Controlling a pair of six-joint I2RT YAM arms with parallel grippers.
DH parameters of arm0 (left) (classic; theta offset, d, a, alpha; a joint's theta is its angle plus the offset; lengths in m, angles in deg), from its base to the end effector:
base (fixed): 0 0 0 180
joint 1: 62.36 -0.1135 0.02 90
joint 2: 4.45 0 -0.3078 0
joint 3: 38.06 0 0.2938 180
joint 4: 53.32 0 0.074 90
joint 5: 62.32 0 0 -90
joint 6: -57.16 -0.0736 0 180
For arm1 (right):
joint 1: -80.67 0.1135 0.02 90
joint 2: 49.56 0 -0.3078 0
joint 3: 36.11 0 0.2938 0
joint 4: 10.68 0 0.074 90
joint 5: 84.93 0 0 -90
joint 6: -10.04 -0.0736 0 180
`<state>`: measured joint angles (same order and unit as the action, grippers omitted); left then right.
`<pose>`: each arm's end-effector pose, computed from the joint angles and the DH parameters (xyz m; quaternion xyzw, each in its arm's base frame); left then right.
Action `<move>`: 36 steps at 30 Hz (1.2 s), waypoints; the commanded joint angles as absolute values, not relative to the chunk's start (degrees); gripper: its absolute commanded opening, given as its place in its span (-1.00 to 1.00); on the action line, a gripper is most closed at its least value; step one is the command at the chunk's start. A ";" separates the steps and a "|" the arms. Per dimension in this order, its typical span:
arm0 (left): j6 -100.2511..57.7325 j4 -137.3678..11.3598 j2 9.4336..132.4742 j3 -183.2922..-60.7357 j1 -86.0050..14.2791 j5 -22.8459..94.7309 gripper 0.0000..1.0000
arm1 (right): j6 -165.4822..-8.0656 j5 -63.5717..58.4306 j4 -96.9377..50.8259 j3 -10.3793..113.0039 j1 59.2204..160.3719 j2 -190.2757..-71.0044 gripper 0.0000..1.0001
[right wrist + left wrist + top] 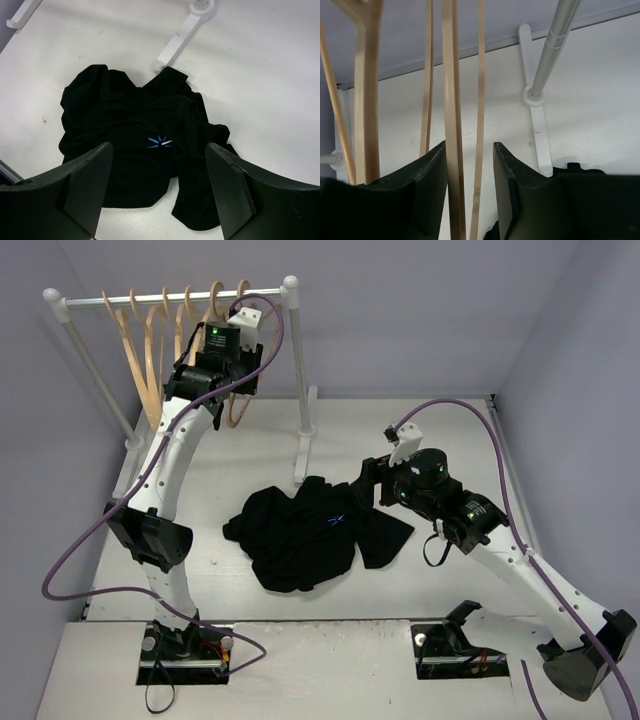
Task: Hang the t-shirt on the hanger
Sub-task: Pick up the hanger from the clothesline.
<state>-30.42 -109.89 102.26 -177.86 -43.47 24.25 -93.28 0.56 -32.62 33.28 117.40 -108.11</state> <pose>0.4649 -0.1544 0.5099 0.1035 0.8295 -0.0768 0.5434 0.2310 0.1796 0.4030 -0.1810 0.7505 0.2961 0.5625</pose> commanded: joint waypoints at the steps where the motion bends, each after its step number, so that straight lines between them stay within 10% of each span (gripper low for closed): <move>1: -28.99 -107.91 101.00 -180.75 -43.82 25.62 -0.33 | -93.77 0.73 -29.49 33.46 117.50 -108.53 0.43; 36: -27.41 -107.38 99.51 -186.84 -43.82 25.70 -1.00 | -94.00 2.70 -29.49 33.60 117.50 -108.73 0.44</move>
